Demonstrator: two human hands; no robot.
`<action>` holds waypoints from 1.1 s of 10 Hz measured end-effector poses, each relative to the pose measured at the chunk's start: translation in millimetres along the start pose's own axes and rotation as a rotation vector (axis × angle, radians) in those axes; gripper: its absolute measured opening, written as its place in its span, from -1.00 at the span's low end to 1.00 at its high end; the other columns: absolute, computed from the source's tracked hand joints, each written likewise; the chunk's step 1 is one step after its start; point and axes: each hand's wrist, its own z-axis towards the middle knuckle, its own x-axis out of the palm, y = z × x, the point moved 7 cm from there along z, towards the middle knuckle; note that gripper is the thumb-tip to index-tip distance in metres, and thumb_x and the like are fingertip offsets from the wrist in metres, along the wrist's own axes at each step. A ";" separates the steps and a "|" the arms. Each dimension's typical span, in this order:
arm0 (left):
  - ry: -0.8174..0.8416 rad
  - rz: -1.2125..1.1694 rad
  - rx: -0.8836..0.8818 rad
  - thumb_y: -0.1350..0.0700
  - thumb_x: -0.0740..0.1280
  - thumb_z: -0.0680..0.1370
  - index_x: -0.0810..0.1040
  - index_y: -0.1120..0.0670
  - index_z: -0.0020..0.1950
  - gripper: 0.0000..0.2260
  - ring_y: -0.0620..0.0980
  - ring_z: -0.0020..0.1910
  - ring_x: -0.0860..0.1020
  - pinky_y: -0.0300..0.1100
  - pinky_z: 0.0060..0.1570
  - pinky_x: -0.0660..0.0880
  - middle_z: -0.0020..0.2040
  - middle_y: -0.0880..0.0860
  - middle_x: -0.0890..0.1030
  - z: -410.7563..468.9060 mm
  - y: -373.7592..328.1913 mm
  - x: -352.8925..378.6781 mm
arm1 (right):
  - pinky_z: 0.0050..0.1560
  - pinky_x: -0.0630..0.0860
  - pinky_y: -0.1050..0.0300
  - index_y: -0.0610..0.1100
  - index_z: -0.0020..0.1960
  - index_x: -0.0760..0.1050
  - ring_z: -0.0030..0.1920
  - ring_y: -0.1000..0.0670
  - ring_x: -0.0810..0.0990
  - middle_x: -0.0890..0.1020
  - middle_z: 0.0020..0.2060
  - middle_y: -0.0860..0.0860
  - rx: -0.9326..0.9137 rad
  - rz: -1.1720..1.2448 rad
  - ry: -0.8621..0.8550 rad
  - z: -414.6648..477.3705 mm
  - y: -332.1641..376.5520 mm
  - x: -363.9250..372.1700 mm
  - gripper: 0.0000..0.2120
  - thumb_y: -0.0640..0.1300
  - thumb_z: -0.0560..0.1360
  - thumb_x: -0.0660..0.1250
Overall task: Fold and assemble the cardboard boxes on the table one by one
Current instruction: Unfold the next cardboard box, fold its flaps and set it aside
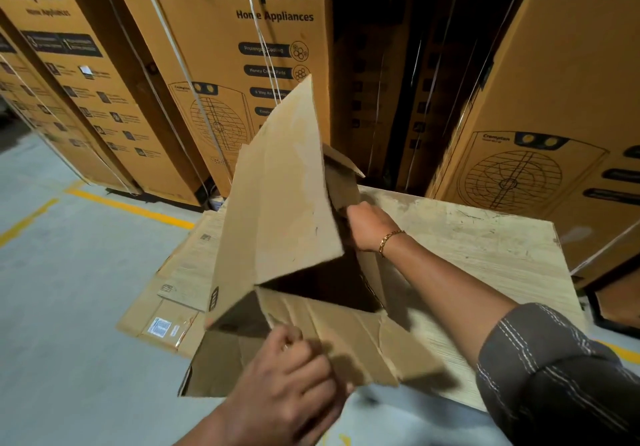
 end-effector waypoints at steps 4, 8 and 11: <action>0.357 -0.030 -0.558 -0.11 0.30 0.46 0.43 -0.02 0.34 -0.53 -0.07 -0.10 0.54 -0.19 -0.41 0.54 0.13 -0.05 0.45 -3.2 38.4 53.2 | 0.54 0.15 -0.07 -0.17 0.62 0.05 0.58 -0.17 0.13 0.11 0.61 -0.11 0.524 0.348 0.365 -49.4 -83.3 66.3 -0.32 0.23 0.66 0.00; 0.606 0.003 -0.929 -0.53 0.20 0.40 -0.25 -0.08 0.65 0.05 0.04 0.65 -0.16 0.23 0.54 0.00 0.66 0.01 -0.25 26.3 103.5 114.0 | 0.40 0.20 0.12 -0.38 0.52 0.20 0.52 -0.17 0.27 0.27 0.53 -0.27 0.589 0.676 0.128 -89.3 -92.7 37.2 -0.58 -0.22 0.71 0.06; 0.583 0.093 -0.770 -0.59 0.12 0.36 -0.06 -0.09 0.66 0.02 0.04 0.59 0.05 0.14 0.35 0.19 0.67 -0.01 -0.01 46.8 72.8 137.4 | 0.37 0.32 0.04 -0.53 0.39 0.30 0.39 -0.22 0.41 0.39 0.43 -0.33 0.494 0.873 0.049 -97.8 -83.7 27.8 -0.65 -0.48 0.64 0.00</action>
